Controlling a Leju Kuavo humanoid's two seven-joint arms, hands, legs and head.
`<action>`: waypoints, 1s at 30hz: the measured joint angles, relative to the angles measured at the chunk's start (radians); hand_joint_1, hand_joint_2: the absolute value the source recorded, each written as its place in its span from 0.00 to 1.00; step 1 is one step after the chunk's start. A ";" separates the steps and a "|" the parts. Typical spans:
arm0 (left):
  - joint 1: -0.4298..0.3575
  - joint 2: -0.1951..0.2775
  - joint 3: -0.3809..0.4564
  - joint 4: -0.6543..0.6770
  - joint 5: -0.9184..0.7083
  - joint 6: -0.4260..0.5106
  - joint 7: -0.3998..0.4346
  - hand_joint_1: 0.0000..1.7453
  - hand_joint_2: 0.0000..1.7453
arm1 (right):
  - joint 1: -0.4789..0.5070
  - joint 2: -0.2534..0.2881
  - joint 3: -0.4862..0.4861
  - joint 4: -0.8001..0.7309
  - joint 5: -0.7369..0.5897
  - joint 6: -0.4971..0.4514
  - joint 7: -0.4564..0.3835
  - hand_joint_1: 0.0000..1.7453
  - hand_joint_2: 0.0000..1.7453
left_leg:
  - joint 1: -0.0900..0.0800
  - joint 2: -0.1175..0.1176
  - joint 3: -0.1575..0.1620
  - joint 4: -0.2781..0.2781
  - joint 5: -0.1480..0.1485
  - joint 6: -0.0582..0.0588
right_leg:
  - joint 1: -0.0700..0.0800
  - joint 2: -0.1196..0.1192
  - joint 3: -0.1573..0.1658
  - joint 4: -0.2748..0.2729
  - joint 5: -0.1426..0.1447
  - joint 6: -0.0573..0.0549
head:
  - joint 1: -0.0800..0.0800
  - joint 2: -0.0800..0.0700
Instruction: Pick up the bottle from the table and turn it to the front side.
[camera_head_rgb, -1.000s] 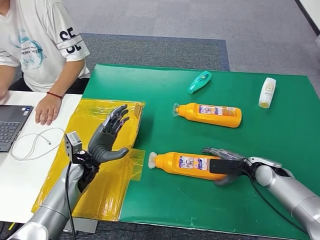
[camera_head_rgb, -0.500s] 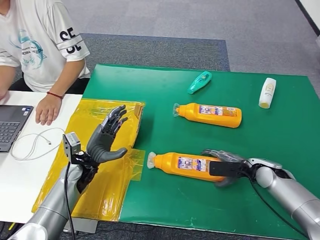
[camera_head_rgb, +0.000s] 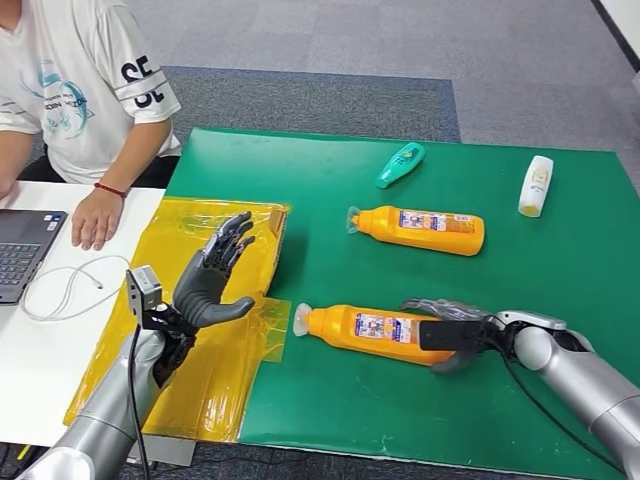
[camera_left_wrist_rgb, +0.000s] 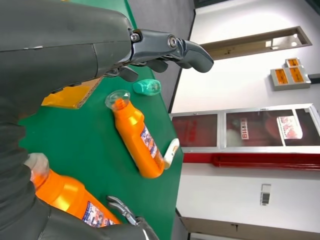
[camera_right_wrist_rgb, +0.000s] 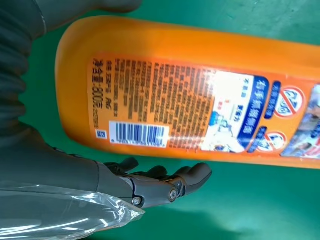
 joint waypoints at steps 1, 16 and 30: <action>0.000 0.000 0.000 0.000 0.000 0.000 0.000 0.00 1.00 | 0.000 0.000 0.000 -0.001 -0.003 0.000 0.000 0.00 1.00 | 0.000 0.000 0.000 0.000 0.000 0.000 | 0.000 0.000 0.000 0.000 0.000 0.000 | 0.000 0.000; 0.001 0.000 0.000 0.000 0.001 -0.001 0.000 0.00 1.00 | -0.001 0.000 0.018 -0.012 -0.028 0.005 -0.004 0.00 1.00 | 0.000 0.000 0.000 0.000 0.000 0.000 | 0.000 0.000 0.000 0.000 0.000 0.000 | 0.000 0.000; -0.007 -0.008 0.000 0.010 0.002 -0.003 0.000 0.00 1.00 | -0.019 0.009 0.058 -0.012 -0.038 0.005 -0.006 0.00 1.00 | 0.000 0.000 0.000 0.000 0.000 0.000 | 0.000 0.000 0.000 0.000 0.000 0.000 | 0.000 0.000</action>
